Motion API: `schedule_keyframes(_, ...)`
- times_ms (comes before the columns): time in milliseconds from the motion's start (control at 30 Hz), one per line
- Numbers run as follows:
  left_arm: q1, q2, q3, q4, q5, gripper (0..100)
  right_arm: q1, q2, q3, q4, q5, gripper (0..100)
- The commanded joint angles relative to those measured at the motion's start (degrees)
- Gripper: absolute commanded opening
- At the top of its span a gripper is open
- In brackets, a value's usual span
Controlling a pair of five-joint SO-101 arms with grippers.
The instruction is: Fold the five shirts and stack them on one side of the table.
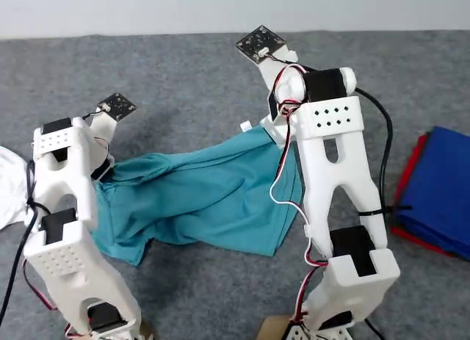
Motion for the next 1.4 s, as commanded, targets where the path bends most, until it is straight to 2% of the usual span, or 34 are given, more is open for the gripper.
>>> schedule_keyframes(0, 1.8, -0.6, -1.5, 0.6, 0.4, 10, -0.5, -0.8, -0.6, -0.4, 0.3, 0.9)
schedule_keyframes(167, 3.9, -0.6, -1.5, 0.6, 0.4, 8, -0.5, -0.8, -0.6, -0.4, 0.3, 0.9)
schedule_keyframes(367, 3.8, -0.4, -1.6, 1.2, 0.4, 1, -0.2, -0.8, -0.6, -0.4, 0.3, 0.9)
schedule_keyframes(567, 4.0, -3.1, -3.9, 4.4, 0.3, 1, -0.3, -0.8, -0.6, -0.5, 0.3, 0.9)
schedule_keyframes(667, 4.0, -4.7, -5.3, 5.9, 0.3, 2, -0.3, -0.7, -0.6, -0.6, 0.3, 0.9)
schedule_keyframes(767, 4.0, -5.4, -5.5, 6.6, 0.4, 11, -0.3, -0.7, -0.6, -0.7, 0.3, 0.9)
schedule_keyframes(833, 3.8, -5.3, -5.5, 6.5, 0.4, 14, -0.3, -0.6, -0.6, -0.7, 0.3, 0.9)
schedule_keyframes(1233, 3.9, -5.2, -5.3, 6.2, 0.3, 1, -0.2, -0.7, -0.6, -0.6, 0.3, 0.9)
schedule_keyframes(1367, 3.9, -5.5, -5.3, 6.5, 0.3, 1, -0.3, -0.8, -0.6, -0.6, 0.3, 0.9)
